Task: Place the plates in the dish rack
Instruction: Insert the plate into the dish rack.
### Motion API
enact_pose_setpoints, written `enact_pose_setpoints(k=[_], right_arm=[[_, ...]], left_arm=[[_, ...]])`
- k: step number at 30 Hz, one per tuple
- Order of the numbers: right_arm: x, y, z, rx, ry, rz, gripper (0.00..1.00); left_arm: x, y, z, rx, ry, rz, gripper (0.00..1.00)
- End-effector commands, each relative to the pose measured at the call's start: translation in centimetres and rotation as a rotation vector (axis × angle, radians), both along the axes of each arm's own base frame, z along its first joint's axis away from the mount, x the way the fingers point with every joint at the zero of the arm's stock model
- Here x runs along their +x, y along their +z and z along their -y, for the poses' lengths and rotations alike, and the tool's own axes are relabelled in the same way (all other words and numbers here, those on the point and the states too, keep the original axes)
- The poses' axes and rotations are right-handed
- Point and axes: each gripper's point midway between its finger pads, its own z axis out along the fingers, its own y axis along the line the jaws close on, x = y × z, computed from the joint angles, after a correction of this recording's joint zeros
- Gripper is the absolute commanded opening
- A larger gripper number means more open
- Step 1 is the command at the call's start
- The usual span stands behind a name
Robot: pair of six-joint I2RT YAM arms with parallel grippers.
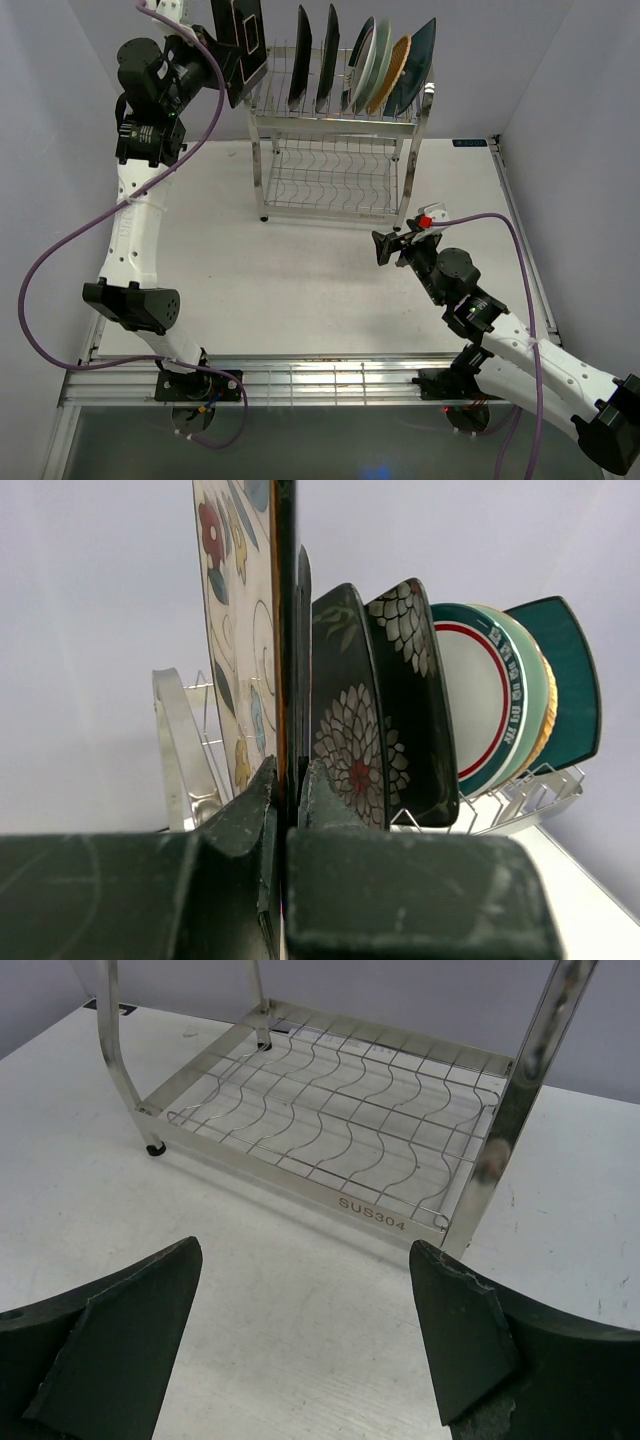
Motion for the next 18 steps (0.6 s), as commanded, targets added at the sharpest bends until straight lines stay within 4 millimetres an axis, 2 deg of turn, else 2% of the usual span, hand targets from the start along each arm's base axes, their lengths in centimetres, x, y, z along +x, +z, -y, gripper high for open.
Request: enact_pose_setpoints(k=[1,9,18], right_arm=[[0.0,1.3,0.1,0.032,-0.003,0.040,0.90],[0.1,1.2,0.1,0.029,-0.003,0.038,0.90],[0.2,1.1,0.1,0.025,-0.011,0.032,0.90]], left_arm=[[-6.0,10.8,0.0,-0.061,-0.064,0.344,0.00],[-5.4,9.9,0.4,-0.033,-0.079,0.310,0.00],[-2.8,7.3,0.3,-0.006,-0.043,0.226,0.00]])
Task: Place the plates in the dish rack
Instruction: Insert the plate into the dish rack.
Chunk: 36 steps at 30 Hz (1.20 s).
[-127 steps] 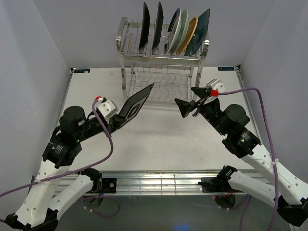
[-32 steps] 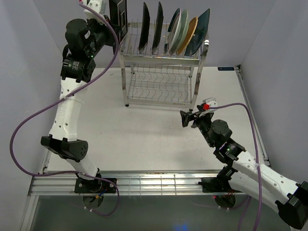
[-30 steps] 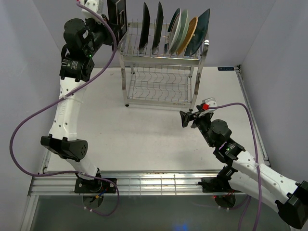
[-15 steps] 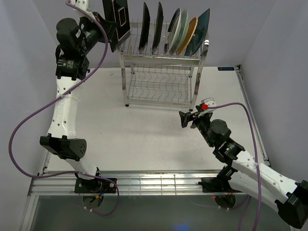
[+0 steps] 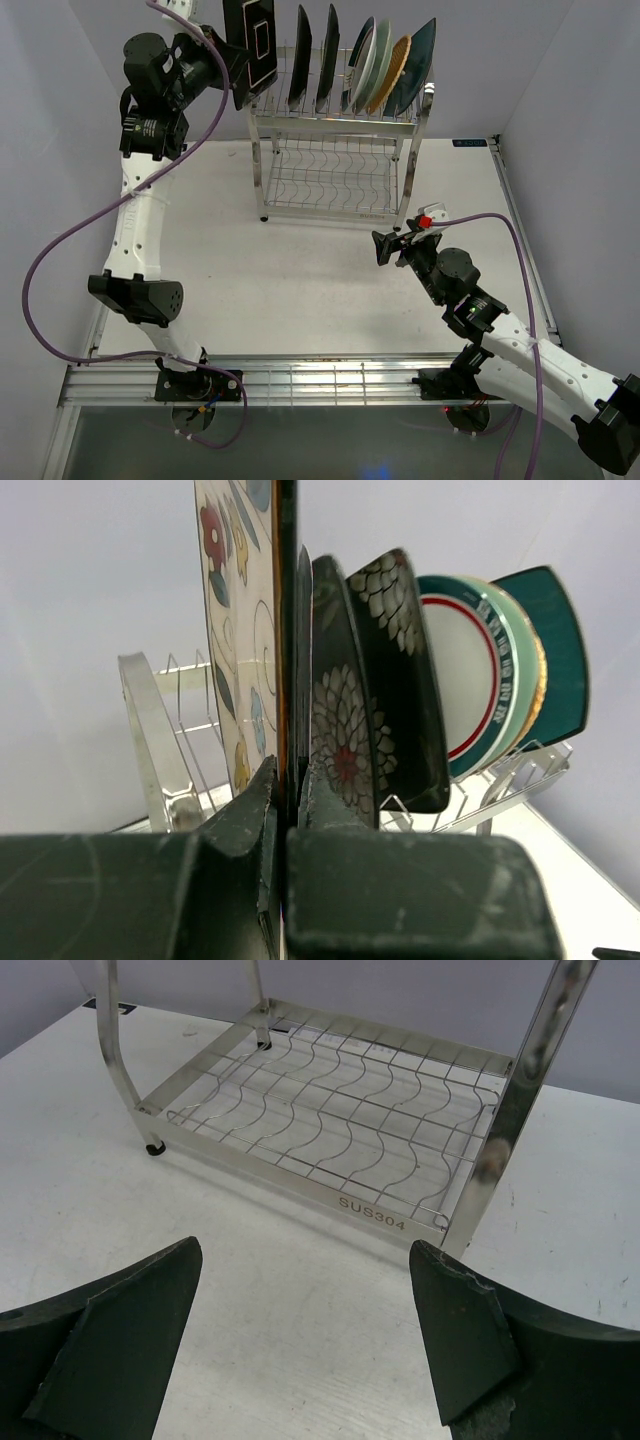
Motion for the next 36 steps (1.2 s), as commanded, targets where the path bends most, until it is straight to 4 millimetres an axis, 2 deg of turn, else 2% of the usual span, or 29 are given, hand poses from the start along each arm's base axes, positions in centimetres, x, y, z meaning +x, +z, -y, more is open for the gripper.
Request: enact_pose_setpoints(k=[1,11,14,15,17,18,22,23,24,29,32,36], right_arm=[[0.2,1.2,0.1,0.027,-0.010,0.035,0.90],[0.2,1.1,0.1,0.025,-0.013,0.031,0.90],[0.2,1.1,0.2,0.023,-0.013,0.030,0.90],[0.2,1.2,0.2,0.026,-0.013,0.032,0.90],[0.2,1.0,0.2,0.023,-0.013,0.028,0.90],[0.2,1.1,0.2,0.024,-0.013,0.030,0.90],[0.2,1.1,0.2,0.023,-0.012,0.028,0.90],[0.1,1.1,0.1,0.025,-0.010,0.028,0.90],[0.1,1.1,0.1,0.026,-0.009,0.027,0.90],[0.1,1.1,0.0,0.026,-0.003,0.026,0.90],[0.0,1.2,0.1,0.028,-0.004,0.028,0.90],[0.0,1.2,0.1,0.029,-0.004,0.029,0.90]], left_arm=[[-3.0,7.8,-1.0,-0.019,0.033,0.257,0.00],[-1.2,4.9,0.5,0.023,0.002,0.179,0.00],[-1.1,4.0,2.0,0.035,-0.019,0.163,0.00],[-1.4,3.8,3.5,0.044,-0.041,0.164,0.00],[-1.1,3.4,4.4,0.056,-0.018,0.163,0.00],[-1.3,3.3,5.6,0.071,-0.030,0.171,0.00],[-0.6,3.9,6.2,0.060,0.010,0.180,0.00],[0.4,3.2,6.3,0.066,0.021,0.162,0.00],[0.2,4.2,6.1,0.060,0.026,0.187,0.00],[1.3,3.6,6.2,0.078,0.045,0.189,0.00],[1.0,3.9,6.2,0.070,0.041,0.200,0.00],[-0.3,5.7,5.9,0.043,0.028,0.254,0.00]])
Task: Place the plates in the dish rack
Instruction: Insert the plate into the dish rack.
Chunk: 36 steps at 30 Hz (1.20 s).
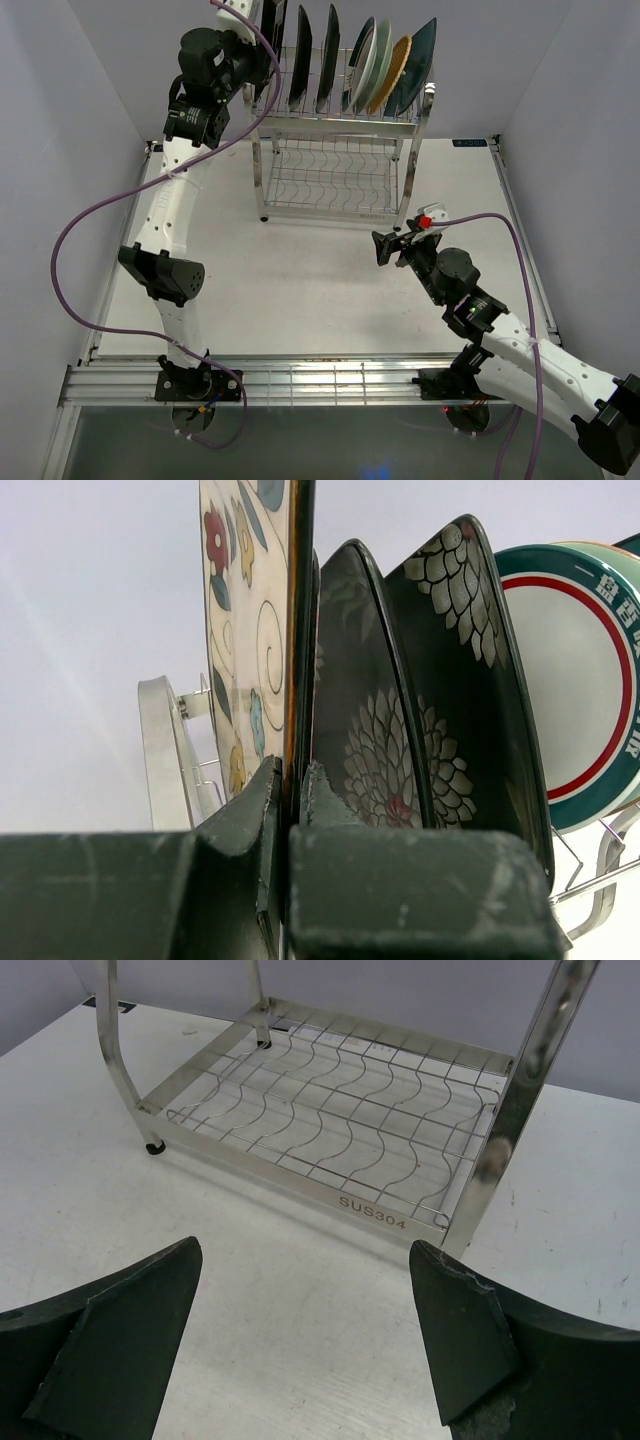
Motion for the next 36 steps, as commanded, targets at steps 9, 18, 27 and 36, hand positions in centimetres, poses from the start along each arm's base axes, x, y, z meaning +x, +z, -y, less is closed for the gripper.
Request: enact_pose_setpoints(k=[9,18,27,36], right_arm=[[0.0,1.2,0.0,0.030,-0.001,0.030,0.90],[0.1,1.0,-0.1,0.027,0.002,0.025,0.90],[0.1,1.0,-0.1,0.026,0.000,0.024,0.90],[0.1,0.8,-0.1,0.020,0.002,0.020,0.90]], left_arm=[[-7.4,11.5,1.4,-0.150,-0.134,0.276,0.00],[-9.1,13.3,0.9,-0.172,-0.147,0.302,0.00],[-12.4,14.7,0.1,-0.193,-0.167,0.319,0.00],[-11.0,13.1,-0.4,-0.163,-0.112,0.287,0.00]])
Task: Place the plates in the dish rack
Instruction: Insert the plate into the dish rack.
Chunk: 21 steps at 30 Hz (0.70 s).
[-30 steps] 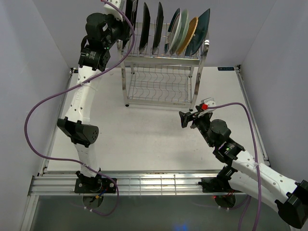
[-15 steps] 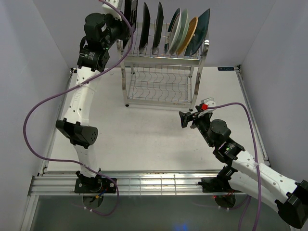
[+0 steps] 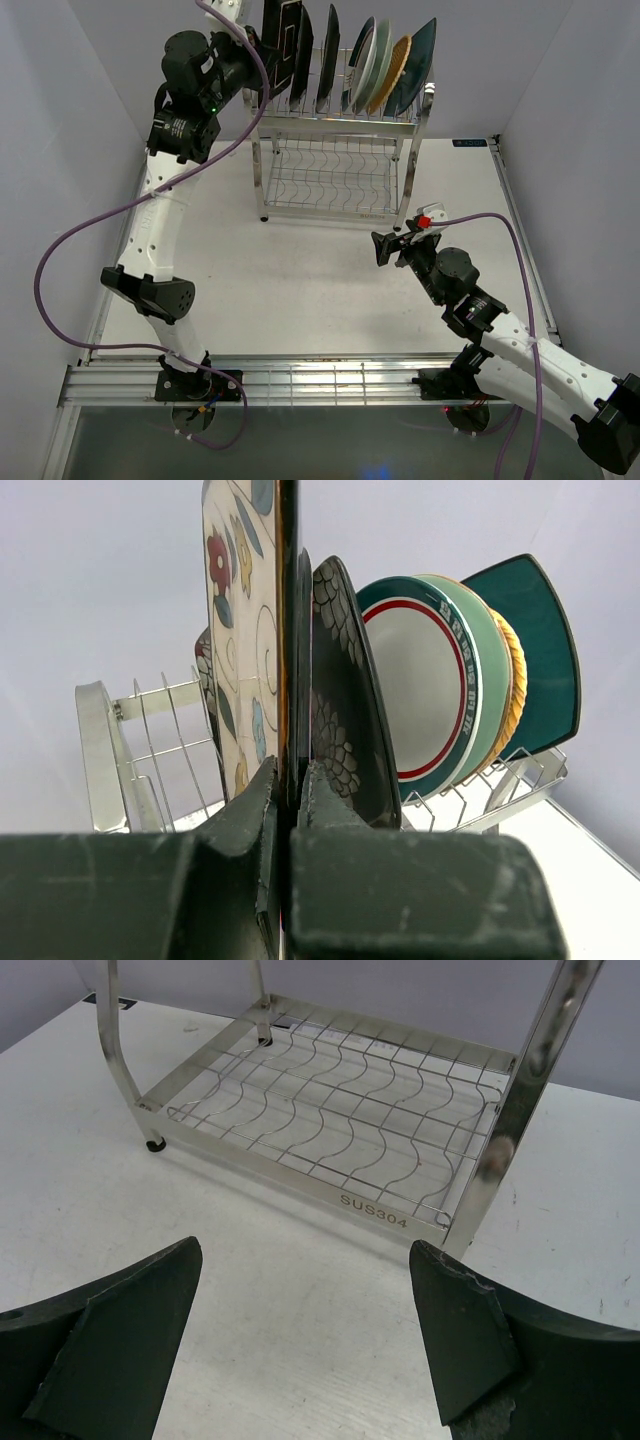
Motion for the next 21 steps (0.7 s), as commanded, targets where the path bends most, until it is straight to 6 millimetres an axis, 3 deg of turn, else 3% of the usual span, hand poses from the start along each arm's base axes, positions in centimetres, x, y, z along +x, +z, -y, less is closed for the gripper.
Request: enact_pose_setpoints(k=[1,6,13,15,21], right_arm=[[0.1,1.0,-0.1,0.025,-0.001,0.025,0.90],[0.1,1.0,-0.1,0.025,0.004,0.025,0.90],[0.0,1.0,-0.3,0.025,0.012,0.025,0.90],[0.0,1.1,-0.3,0.025,0.013,0.025,0.90],[0.0,1.1,-0.3,0.026,0.016,0.026,0.90]], left_arm=[[-4.8,9.5,-1.7,-0.087,0.008,0.286,0.00],[-4.2,10.3,-3.0,-0.111,0.089,0.317,0.00],[-5.9,13.9,-4.5,-0.153,0.137,0.447,0.00],[-5.4,13.8,-4.3,-0.147,0.136,0.447,0.00],[-6.6,14.9,-4.8,-0.165,0.142,0.490,0.00]])
